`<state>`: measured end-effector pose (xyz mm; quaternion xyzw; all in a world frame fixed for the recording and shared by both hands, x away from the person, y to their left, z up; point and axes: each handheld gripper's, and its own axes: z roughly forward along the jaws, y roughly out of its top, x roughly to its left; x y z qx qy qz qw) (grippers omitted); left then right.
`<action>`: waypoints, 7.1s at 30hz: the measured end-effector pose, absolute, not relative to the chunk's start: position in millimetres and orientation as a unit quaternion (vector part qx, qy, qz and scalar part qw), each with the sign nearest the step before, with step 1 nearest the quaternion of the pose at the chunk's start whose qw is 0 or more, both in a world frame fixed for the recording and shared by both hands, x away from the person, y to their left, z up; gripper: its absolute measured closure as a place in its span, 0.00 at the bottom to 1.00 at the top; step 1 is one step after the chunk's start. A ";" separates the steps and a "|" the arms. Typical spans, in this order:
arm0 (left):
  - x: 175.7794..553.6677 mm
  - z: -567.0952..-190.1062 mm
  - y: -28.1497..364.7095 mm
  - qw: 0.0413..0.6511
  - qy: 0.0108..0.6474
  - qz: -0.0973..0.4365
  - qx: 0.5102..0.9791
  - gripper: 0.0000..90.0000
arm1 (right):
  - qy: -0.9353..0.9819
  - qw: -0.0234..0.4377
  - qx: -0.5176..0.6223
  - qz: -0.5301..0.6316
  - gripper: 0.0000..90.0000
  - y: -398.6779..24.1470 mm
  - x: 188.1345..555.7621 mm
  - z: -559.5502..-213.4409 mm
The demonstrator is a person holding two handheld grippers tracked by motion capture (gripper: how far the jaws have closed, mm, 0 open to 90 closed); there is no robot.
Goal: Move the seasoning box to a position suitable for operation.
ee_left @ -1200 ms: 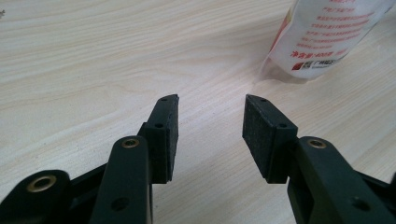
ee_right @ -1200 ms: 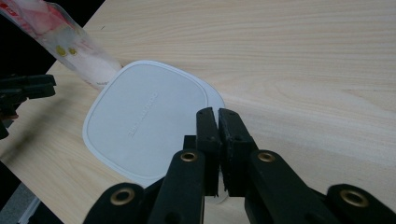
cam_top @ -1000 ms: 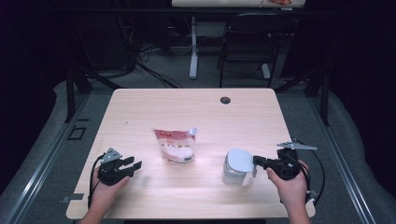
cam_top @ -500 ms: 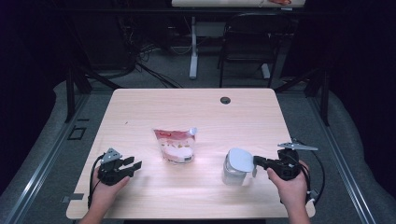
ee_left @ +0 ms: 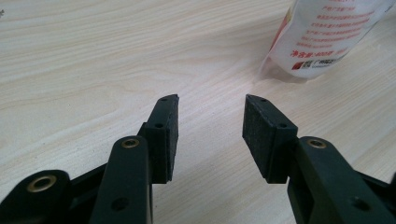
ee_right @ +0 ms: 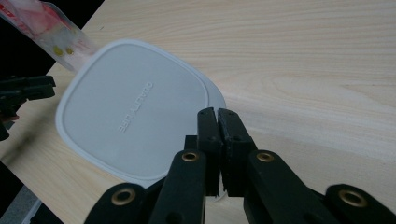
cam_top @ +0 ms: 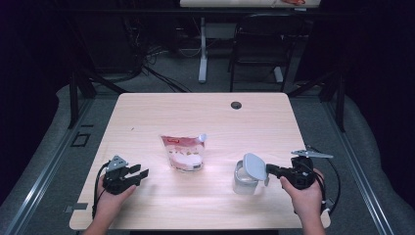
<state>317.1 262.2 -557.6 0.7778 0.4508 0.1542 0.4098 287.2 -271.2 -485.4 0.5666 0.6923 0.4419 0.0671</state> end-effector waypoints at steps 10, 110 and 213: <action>317.0 -557.4 262.2 0.408 0.451 0.151 0.779 0.62 | 0.691 0.066 0.568 0.441 0.98 -272.1 287.1 -486.6; 316.0 -557.4 259.7 0.411 0.448 0.152 0.779 0.62 | 0.717 0.100 0.564 0.396 0.83 -272.2 262.5 -529.3; 318.2 -559.5 258.8 0.405 0.448 0.149 0.783 0.62 | 0.712 0.122 0.542 0.429 0.83 -271.4 315.1 -534.1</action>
